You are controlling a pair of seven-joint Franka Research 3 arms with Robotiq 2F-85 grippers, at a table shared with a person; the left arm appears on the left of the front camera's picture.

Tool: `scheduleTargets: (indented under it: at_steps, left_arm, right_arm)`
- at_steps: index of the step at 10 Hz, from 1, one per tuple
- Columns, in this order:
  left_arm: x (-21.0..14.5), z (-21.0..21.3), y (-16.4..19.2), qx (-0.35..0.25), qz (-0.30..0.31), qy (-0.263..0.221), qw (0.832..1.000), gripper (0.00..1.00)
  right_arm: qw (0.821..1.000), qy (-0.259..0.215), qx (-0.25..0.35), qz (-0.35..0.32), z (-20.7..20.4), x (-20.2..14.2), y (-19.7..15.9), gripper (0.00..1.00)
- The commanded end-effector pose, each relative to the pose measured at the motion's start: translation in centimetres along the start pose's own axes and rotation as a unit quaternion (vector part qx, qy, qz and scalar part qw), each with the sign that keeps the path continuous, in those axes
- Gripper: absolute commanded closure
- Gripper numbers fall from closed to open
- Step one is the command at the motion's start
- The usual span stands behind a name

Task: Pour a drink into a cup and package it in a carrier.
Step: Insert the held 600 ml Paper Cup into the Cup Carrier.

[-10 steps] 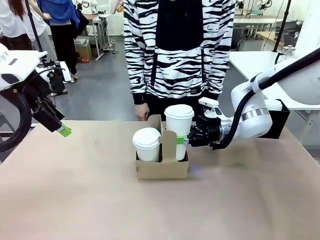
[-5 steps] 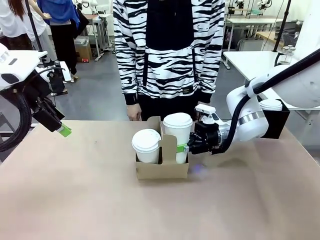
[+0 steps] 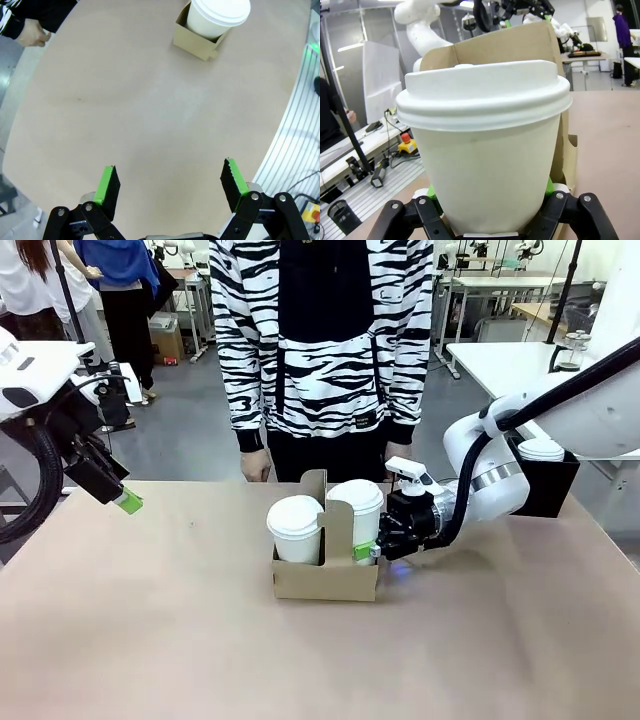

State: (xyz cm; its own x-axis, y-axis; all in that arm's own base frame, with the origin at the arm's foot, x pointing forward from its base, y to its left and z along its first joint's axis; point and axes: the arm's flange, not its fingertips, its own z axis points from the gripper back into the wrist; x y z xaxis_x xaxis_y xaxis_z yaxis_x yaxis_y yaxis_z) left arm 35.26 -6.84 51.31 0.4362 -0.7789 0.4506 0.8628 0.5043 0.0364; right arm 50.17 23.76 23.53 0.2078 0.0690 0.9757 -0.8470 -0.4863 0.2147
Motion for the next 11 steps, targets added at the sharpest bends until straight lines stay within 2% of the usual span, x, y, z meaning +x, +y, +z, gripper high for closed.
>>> scheduleTargets:
  at_steps: [1, 7, 11]
  left_arm:
    - [0.1, 0.2, 0.2, -0.003, 0.004, 0.004, 1.0, 0.0]
    - [0.1, 0.2, 0.2, -0.003, 0.004, 0.004, 1.0, 0.0]
    - [0.1, 0.2, 0.2, -0.003, 0.004, 0.004, 1.0, 0.0]
  right_arm:
    - [0.999, 0.03, -0.004, 0.021, 0.1, 0.1, 0.0, 0.0]
    - [0.997, 0.058, -0.028, 0.036, 1.7, 2.1, 1.2, 0.0]
    - [0.993, 0.091, -0.07, 0.009, 4.8, 4.7, 4.4, 0.0]
